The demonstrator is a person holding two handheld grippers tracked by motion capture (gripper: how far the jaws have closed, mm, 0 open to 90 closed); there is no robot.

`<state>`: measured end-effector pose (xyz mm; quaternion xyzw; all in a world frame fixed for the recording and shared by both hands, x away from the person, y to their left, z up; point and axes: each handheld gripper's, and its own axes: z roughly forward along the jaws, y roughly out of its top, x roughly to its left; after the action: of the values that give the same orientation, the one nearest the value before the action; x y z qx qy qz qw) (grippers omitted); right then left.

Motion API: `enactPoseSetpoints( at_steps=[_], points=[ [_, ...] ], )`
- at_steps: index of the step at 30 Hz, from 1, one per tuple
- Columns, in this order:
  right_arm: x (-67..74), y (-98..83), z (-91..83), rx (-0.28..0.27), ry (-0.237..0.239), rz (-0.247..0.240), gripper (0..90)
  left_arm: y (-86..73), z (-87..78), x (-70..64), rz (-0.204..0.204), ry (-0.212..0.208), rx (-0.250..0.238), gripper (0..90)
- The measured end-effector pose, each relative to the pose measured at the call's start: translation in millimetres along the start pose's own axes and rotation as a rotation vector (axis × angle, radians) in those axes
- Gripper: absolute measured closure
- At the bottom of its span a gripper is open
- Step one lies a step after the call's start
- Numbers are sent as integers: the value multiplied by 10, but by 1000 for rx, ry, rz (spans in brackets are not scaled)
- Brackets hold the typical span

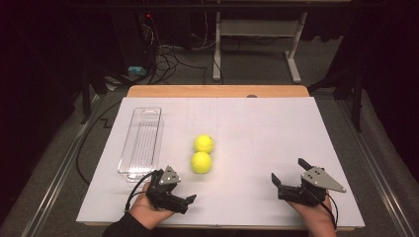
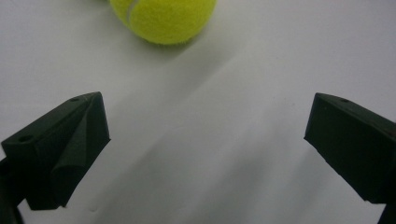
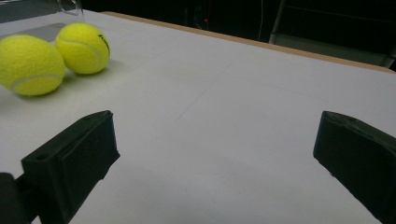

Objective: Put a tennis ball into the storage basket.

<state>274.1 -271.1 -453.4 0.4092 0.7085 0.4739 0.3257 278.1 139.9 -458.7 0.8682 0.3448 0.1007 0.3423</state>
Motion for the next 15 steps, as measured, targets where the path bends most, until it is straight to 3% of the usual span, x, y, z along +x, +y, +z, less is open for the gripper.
enactPoseSetpoints(
  at_steps=[9, 15],
  points=[
    [-63, -9, -21, 13, -11, -2, 0, 53, -27, 22, -30, 18, 96, 7],
    [-109, -33, -60, 2, -14, 2, 0, 187, -28, 30, -24, 7, 217, 7]
  ],
)
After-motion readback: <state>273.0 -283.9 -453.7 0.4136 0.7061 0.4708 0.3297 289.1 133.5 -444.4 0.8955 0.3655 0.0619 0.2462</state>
